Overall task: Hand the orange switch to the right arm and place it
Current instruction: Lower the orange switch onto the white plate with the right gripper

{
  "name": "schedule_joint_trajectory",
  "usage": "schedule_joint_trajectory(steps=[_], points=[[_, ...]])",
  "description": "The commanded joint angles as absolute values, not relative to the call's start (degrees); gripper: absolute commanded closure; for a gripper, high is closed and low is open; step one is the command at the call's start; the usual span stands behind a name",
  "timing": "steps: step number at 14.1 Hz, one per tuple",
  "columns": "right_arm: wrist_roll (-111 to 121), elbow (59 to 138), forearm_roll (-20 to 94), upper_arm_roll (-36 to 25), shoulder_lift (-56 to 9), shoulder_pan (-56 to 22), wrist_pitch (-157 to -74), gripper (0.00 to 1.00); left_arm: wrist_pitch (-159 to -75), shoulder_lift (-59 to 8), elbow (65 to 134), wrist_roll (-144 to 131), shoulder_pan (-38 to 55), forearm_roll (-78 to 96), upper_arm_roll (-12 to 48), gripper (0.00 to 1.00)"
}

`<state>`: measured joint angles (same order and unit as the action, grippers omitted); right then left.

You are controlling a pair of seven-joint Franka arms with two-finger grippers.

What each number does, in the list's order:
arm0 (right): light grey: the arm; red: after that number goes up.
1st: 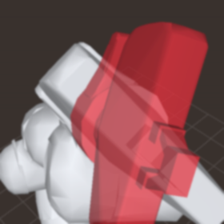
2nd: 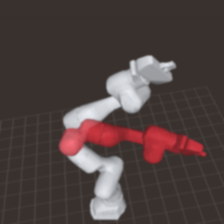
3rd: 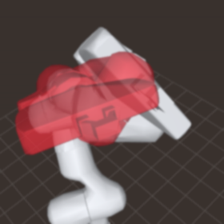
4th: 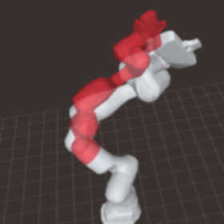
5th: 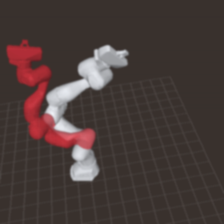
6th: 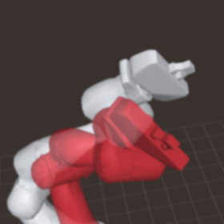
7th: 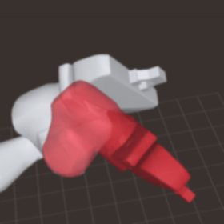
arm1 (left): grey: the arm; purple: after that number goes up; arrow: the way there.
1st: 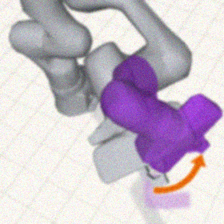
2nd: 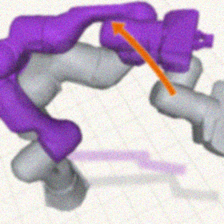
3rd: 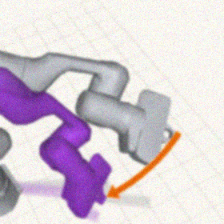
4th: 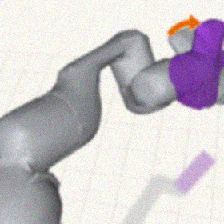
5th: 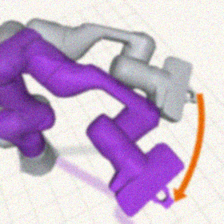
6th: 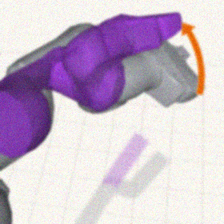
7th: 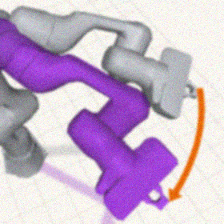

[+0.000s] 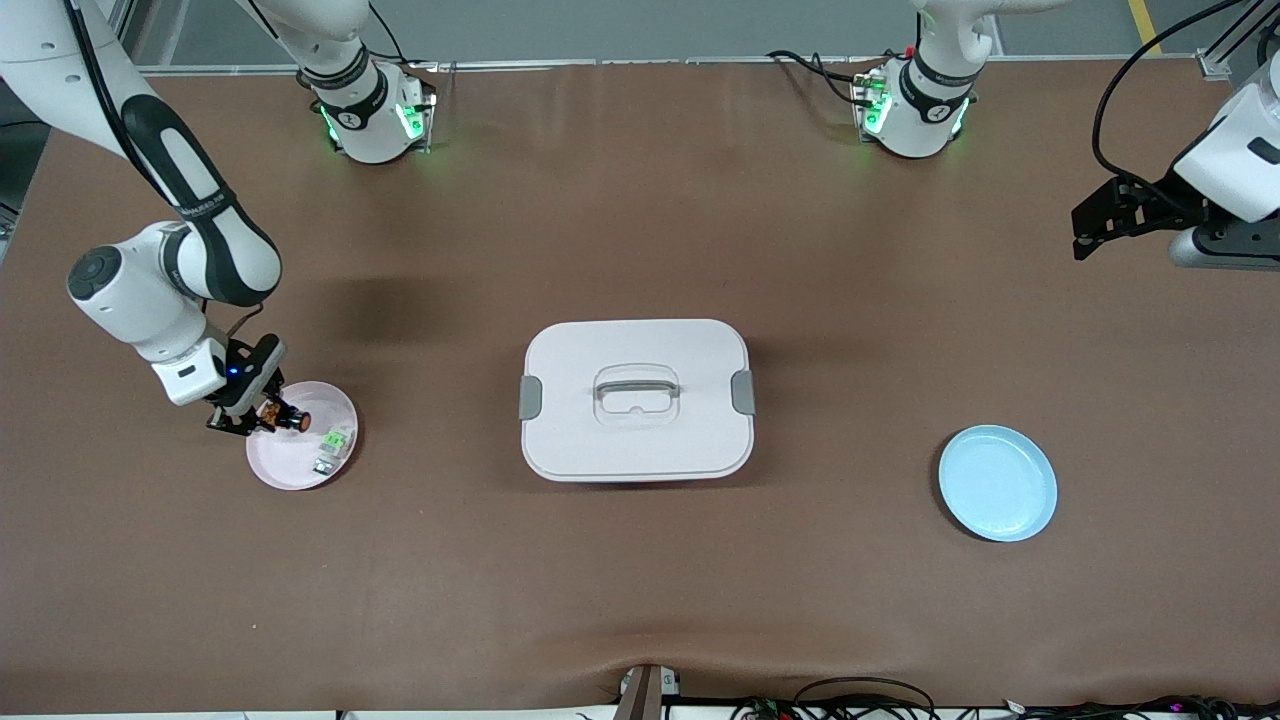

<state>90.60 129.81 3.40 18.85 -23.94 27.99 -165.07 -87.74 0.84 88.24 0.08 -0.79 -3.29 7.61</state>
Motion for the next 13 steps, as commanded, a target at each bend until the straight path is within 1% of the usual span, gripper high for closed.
schedule_joint_trajectory(steps=[1, 13], points=[[94.12, 129.64, 3.25, 19.34, -26.09, 28.65, -166.03, 1.00, -86.84, 1.32, 88.07, 1.23, -1.05, -2.99, 7.56, 0.00], [94.04, 128.58, 3.69, 19.51, -28.65, 28.65, -166.11, 1.00, -85.87, 1.41, 87.98, 1.23, -1.14, -2.99, 7.47, 0.00]])
